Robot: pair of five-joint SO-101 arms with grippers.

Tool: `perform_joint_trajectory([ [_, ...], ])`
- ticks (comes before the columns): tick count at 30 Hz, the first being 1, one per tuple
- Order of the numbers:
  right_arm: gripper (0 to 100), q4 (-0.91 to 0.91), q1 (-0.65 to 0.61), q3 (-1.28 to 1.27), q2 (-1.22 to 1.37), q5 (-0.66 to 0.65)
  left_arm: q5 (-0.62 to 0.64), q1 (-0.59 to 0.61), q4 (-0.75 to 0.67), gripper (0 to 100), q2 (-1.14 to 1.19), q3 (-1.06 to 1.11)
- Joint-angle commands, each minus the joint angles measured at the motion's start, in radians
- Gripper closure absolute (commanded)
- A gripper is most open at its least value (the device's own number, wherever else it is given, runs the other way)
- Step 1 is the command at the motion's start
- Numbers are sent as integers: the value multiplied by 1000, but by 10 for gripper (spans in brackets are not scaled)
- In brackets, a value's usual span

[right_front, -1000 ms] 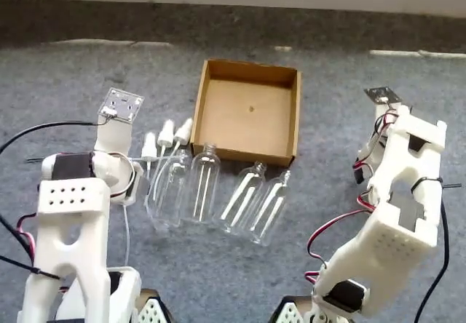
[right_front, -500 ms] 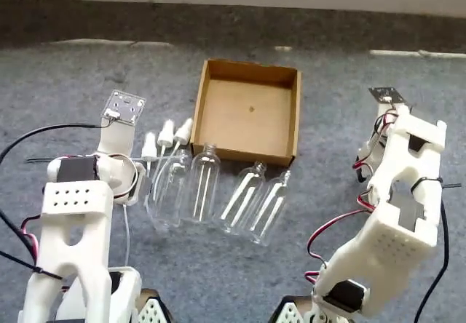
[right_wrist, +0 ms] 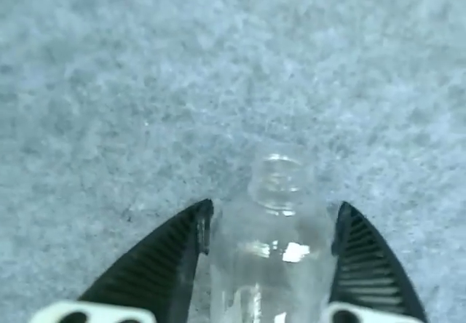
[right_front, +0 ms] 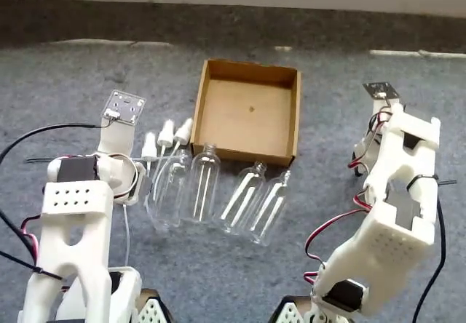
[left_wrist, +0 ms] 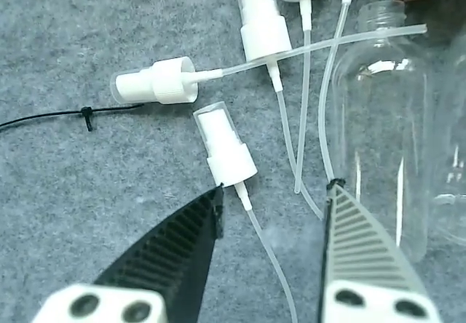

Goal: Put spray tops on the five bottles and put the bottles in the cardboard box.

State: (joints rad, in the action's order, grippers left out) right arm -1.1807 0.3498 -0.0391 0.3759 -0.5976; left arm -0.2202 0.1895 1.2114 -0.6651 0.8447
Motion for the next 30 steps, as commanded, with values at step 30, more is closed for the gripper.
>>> perform_joint_trajectory([
  [30,995,71,-56,-232,-596,150,72,-18,21,786,561,-664],
])
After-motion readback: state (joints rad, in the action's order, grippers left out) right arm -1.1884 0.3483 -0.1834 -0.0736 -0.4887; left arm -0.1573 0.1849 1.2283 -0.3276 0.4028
